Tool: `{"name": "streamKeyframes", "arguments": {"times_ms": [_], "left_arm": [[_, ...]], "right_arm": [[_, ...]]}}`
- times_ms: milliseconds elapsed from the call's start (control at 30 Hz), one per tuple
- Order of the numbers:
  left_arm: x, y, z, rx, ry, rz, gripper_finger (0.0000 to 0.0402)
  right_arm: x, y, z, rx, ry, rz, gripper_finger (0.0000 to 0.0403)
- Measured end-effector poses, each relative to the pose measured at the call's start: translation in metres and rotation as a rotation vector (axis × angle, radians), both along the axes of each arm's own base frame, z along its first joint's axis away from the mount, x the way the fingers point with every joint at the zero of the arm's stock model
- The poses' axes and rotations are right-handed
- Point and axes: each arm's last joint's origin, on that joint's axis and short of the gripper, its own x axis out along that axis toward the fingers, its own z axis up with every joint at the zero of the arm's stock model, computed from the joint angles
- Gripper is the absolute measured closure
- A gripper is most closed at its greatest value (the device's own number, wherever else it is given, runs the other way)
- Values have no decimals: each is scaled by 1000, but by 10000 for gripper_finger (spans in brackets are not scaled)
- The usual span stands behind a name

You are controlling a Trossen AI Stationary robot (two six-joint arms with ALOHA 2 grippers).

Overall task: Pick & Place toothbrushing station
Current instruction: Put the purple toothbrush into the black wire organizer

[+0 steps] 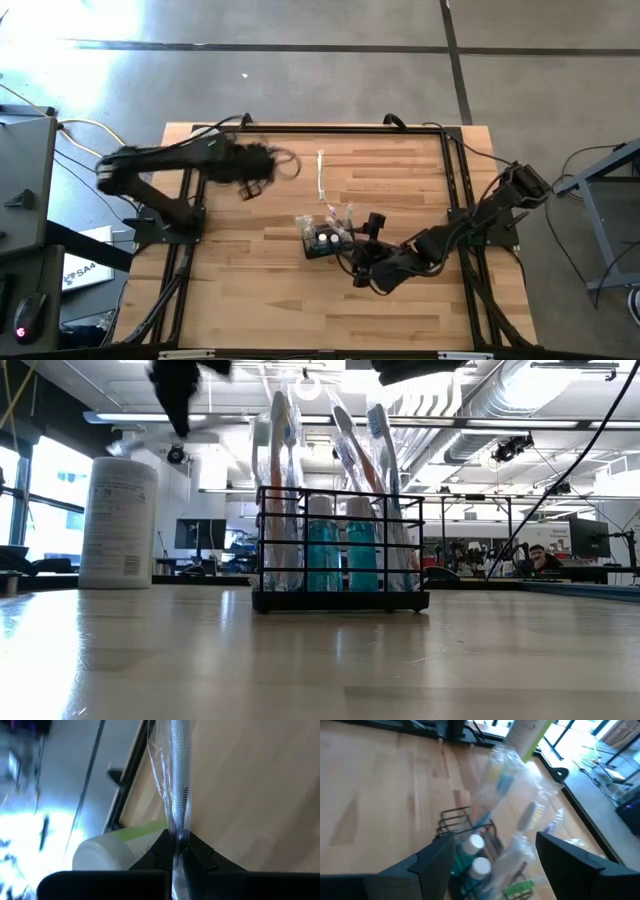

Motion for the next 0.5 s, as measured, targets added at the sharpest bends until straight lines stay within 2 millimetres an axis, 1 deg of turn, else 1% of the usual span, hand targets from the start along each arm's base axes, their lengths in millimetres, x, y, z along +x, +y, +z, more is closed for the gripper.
{"name": "streamKeyframes", "arguments": {"times_ms": [67,133,267,367,500], "left_arm": [[-11,-27,11,27,-64,-88,390],[-19,-54,17,57,-135,-173,390],[-29,-109,19,109,-201,-398,390],[-34,-151,10,157,-173,-595,390],[-32,-208,-14,233,-104,-837,390]], "right_arm": [[-2,6,1,7,-11,19,133],[-6,13,4,21,-31,41,133],[-10,24,11,85,-97,61,133],[-13,31,13,182,-126,83,133],[-12,35,16,353,-130,147,133]]}}
